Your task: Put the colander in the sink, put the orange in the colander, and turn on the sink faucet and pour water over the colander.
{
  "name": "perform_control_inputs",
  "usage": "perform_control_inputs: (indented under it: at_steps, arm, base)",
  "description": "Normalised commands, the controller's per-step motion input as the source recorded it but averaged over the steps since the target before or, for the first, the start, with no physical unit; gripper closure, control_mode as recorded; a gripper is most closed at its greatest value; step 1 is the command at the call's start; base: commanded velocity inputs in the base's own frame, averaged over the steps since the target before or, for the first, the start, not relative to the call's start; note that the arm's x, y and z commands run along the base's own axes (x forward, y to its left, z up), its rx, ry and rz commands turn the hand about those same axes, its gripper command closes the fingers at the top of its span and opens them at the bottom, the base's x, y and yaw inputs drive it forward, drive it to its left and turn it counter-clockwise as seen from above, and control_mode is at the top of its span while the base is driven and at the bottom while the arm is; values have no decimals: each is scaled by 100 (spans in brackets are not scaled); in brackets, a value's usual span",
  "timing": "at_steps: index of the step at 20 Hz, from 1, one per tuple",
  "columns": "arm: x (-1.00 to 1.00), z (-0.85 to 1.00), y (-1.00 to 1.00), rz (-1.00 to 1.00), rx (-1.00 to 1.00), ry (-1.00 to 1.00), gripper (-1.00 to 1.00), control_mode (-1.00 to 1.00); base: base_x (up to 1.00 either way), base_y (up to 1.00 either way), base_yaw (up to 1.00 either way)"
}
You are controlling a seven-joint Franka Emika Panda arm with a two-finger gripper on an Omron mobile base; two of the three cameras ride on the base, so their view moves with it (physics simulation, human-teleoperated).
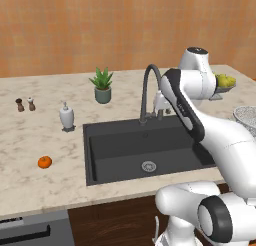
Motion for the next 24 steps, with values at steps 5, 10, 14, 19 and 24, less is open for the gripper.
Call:
perform_control_inputs:
  at_steps: [5,10,14,19,24]
  arm:
    - [-40,0,-27,-19,5,-14,-100,-100]
    - [-47,-2,-54,-50,12,-13,-100,-100]
    - [-22,-13,-66,-61,16,0,-100,-100]
    - [-22,-8,-84,-39,19,0,-100,-100]
    - [-28,-11,-78,-28,16,0,-100,-100]
  base:
    - [0,0,0]
    - [0,0,0]
    - [0,0,0]
    - [0,0,0]
    - [0,0,0]
